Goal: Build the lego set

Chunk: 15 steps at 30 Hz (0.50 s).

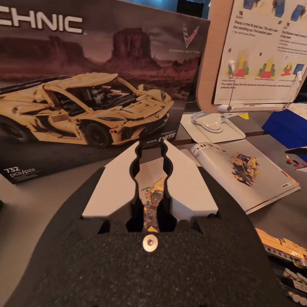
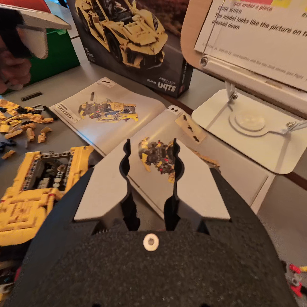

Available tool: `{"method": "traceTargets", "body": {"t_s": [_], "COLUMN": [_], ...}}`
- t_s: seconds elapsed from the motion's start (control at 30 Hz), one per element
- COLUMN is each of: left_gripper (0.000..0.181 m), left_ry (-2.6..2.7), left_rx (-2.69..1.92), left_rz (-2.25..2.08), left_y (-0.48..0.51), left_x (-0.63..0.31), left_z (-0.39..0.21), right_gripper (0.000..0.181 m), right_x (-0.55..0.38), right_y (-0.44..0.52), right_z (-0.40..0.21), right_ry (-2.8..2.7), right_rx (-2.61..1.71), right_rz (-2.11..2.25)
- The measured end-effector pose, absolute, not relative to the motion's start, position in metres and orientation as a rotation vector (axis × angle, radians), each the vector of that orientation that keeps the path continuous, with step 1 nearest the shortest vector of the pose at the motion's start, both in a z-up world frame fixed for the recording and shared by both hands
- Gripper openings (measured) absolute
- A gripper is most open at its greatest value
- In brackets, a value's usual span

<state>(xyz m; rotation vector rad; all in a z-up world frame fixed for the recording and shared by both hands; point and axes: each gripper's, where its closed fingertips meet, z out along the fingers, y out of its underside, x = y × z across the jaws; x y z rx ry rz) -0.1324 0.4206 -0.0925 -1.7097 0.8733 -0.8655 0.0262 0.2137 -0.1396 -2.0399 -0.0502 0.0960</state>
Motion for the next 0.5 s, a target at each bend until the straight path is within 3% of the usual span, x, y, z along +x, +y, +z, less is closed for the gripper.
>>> {"method": "traceTargets", "body": {"t_s": [0.2,0.33,0.5], "left_gripper": [0.022,0.022,0.022], "left_ry": [0.906,0.880,0.845], "left_rx": [-1.680,-1.690,-1.686], "left_rz": [-0.791,-0.835,-0.821], "left_y": [0.414,0.409,0.427], "left_x": [-0.136,-0.149,-0.190], "left_z": [-0.083,-0.074,-0.082], "right_gripper": [0.052,0.053,0.052], "right_x": [-0.019,-0.036,-0.062], "right_y": [0.255,0.302,0.292], "right_z": [-0.113,-0.117,-0.138], "right_ry": [-0.211,-0.241,-0.159], "right_rx": [-2.048,-2.062,-1.965], "right_rz": [0.222,0.339,0.429]}}
